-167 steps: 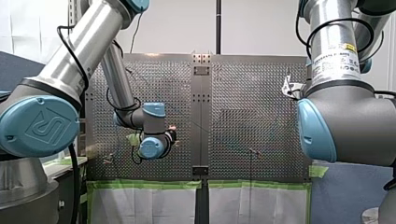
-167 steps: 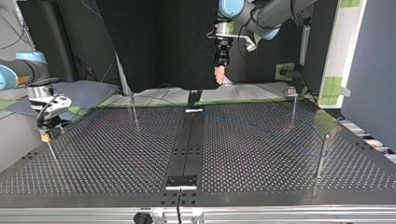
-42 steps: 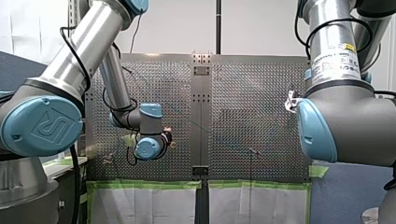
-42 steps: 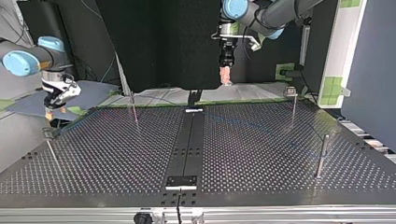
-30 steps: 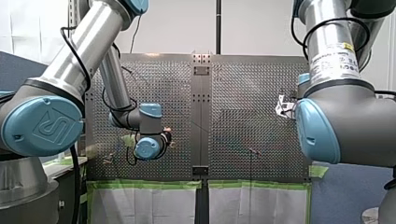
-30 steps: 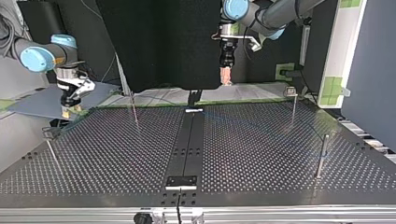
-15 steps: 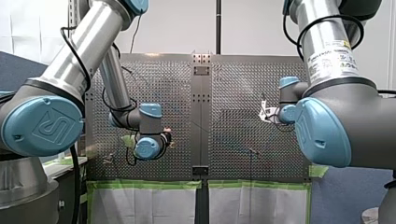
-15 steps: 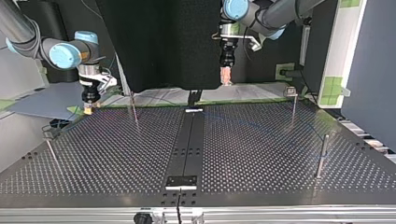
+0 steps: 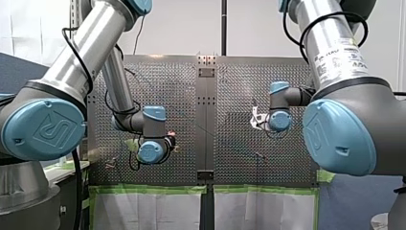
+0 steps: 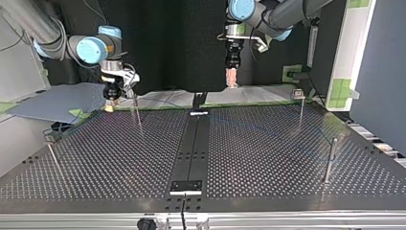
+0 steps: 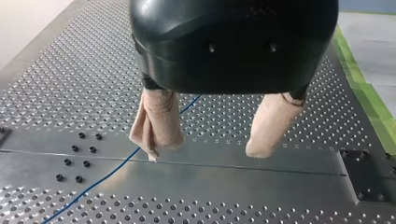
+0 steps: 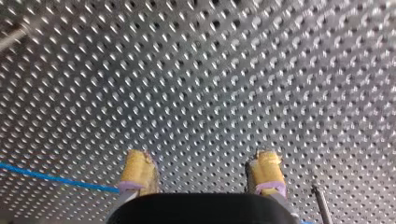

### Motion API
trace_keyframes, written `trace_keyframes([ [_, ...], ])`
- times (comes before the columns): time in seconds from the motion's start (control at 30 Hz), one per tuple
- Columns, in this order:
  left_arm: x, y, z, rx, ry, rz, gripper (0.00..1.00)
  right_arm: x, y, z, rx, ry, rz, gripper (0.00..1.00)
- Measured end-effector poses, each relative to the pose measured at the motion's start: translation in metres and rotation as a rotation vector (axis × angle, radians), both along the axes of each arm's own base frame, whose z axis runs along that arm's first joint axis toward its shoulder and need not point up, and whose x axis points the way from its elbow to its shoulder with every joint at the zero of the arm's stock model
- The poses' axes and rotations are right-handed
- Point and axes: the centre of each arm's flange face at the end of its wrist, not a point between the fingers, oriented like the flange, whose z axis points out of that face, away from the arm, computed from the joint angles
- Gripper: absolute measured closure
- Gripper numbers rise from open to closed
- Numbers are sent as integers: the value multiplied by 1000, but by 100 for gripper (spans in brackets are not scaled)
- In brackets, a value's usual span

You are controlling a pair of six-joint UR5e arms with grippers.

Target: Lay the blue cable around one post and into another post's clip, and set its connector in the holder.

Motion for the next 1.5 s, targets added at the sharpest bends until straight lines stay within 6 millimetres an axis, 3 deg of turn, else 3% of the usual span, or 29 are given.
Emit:
trace_keyframes([
  [0.23, -1, 0, -1, -37, 16, -1, 0, 31, 40, -21, 2, 2, 79, 0],
  [0.53, -5, -3, -1, -52, 22, -8, 0, 71, 74, -46, 12, 22, 180, 0],
  [1.13, -7, 2, -3, -63, 39, 38, 0, 135, 141, -62, 34, 53, 336, 0],
  [1.3, -8, 6, -4, -64, 51, 74, 0, 146, 160, -65, 39, 66, 369, 0],
  [1.5, -10, 9, -5, -70, 63, 98, 0, 140, 162, -71, 47, 75, 362, 0],
])
